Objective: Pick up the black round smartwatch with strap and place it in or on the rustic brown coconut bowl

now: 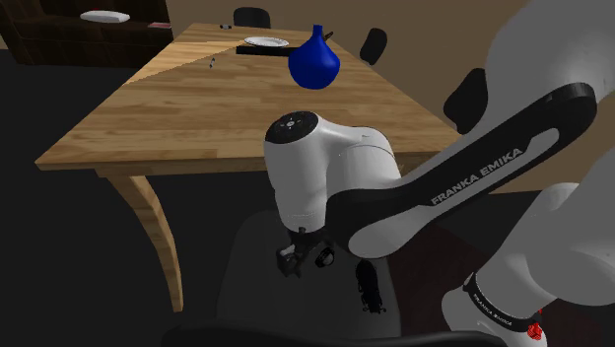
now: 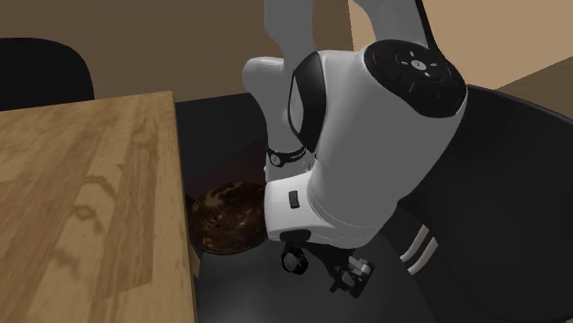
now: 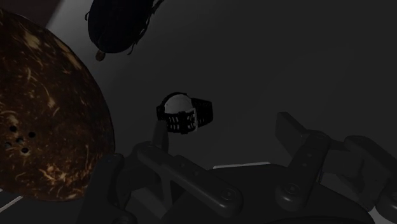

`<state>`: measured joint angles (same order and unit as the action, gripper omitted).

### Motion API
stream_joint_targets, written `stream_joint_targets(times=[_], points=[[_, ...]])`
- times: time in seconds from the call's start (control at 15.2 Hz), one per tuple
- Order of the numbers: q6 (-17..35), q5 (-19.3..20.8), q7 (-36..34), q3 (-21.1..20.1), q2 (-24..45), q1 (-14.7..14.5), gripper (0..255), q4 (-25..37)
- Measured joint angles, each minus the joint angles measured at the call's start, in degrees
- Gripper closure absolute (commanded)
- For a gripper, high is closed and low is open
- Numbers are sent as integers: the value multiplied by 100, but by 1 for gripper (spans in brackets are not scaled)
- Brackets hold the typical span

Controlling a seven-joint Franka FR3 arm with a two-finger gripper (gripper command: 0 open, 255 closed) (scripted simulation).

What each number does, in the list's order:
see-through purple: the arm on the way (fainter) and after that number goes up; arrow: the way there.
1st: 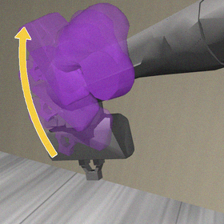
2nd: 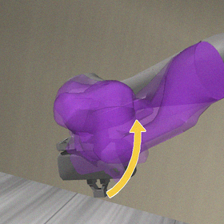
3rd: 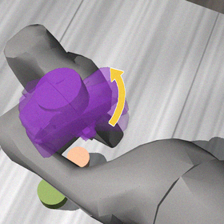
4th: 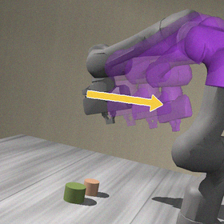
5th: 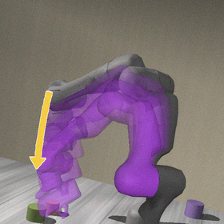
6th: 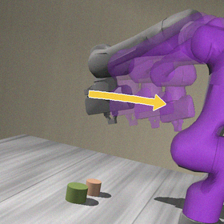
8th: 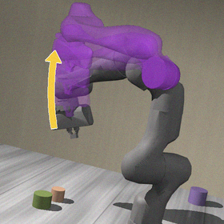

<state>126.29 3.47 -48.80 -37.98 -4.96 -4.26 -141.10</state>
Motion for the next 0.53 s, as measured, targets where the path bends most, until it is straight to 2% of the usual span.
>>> stream_joint_targets(times=[0.53], points=[[205, 144, -95, 8, 130, 31, 0, -69]])
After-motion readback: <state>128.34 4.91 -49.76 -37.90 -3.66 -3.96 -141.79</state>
